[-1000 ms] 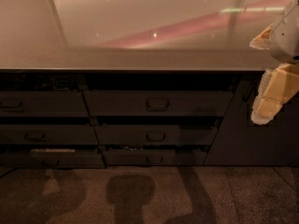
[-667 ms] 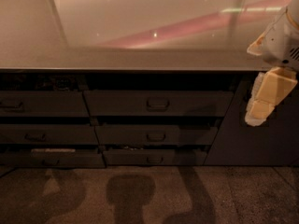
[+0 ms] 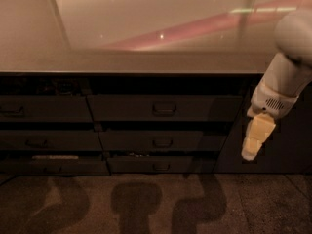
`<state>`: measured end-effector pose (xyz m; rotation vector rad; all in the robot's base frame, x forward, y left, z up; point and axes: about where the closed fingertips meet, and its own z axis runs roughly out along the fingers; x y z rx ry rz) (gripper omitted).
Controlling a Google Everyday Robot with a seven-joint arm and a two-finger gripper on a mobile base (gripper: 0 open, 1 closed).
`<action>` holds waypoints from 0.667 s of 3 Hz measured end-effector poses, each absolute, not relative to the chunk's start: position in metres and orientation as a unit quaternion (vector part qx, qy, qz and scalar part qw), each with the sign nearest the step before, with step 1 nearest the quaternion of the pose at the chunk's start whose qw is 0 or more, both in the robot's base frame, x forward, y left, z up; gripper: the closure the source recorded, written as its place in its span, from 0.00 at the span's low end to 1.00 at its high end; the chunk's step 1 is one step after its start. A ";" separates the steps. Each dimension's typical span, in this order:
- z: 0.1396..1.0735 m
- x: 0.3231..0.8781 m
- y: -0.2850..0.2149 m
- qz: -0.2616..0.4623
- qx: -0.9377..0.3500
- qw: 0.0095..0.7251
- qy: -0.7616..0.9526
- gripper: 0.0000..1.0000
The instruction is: Open top drawer
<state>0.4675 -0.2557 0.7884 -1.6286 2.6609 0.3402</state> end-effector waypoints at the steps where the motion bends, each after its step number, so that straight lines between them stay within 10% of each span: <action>1: 0.729 0.476 -0.262 0.153 -0.501 -0.055 0.850 0.00; 2: 0.718 0.478 -0.261 0.156 -0.499 -0.056 0.850 0.00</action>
Offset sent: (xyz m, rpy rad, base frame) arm 0.0066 -0.0051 -0.0504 0.0136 0.1246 -0.0177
